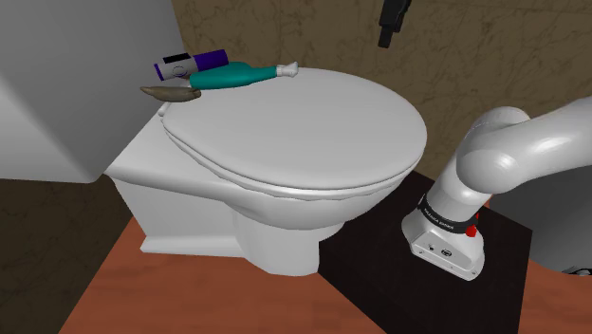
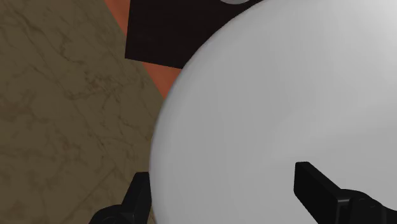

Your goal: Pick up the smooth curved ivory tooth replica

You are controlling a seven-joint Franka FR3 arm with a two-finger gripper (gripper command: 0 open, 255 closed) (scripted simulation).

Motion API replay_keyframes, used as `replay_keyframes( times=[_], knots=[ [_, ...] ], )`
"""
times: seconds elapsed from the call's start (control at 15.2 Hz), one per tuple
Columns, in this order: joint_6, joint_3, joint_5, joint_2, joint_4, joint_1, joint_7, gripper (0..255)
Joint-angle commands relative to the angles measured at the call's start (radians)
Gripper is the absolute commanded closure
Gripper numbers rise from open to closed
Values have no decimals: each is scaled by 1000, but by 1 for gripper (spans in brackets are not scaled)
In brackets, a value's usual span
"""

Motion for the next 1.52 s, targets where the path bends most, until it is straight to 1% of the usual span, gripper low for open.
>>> replay_keyframes(
  times=[0.0,0.4,0.79,1.12,1.45],
  knots=[
    [0,0,0,0,0,0,0,0],
    [55,89,73,177,95,23,89,0],
    [93,174,117,371,229,39,177,0],
    [109,242,127,546,372,54,253,0],
    [104,305,108,738,549,78,336,0]
  ],
)
